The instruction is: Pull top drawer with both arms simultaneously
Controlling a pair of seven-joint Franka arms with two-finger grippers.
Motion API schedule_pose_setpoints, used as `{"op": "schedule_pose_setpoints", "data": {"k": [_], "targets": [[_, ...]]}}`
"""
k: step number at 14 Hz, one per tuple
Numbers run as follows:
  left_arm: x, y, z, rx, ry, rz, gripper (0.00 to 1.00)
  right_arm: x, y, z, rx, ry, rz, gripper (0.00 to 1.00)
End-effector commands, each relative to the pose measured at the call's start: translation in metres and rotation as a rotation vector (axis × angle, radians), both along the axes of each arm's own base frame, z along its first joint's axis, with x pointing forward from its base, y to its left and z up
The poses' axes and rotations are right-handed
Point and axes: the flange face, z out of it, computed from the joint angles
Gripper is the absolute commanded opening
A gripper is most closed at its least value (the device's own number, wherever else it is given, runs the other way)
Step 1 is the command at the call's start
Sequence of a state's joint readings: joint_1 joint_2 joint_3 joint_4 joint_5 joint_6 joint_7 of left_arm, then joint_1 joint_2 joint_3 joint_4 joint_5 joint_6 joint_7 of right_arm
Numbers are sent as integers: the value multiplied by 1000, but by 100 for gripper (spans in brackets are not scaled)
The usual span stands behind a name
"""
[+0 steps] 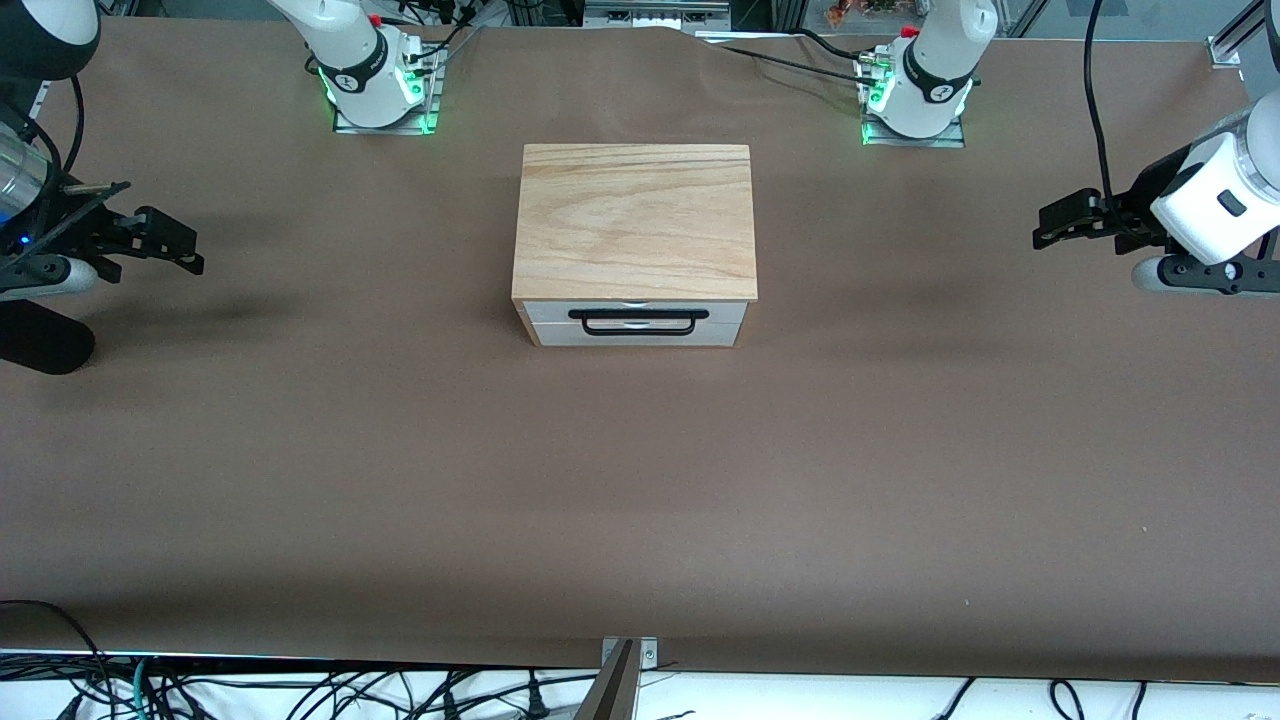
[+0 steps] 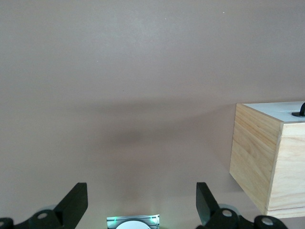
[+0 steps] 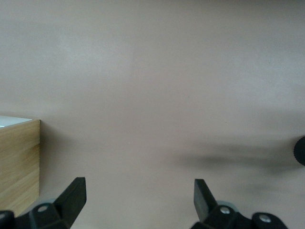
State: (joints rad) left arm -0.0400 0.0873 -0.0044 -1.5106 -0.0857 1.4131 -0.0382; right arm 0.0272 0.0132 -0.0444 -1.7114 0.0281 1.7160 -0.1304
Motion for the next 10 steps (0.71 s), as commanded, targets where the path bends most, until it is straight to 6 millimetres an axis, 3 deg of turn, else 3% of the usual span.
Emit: {"op": "schedule_pose_setpoints", "data": {"k": [1,10], "targets": [[0,2,4,18,-15,-20,100,-1,0,8,-3,-10,-4,100],[1,5,3,14,-12,-12,100,-1,0,8,0,-4,-4,100]]}}
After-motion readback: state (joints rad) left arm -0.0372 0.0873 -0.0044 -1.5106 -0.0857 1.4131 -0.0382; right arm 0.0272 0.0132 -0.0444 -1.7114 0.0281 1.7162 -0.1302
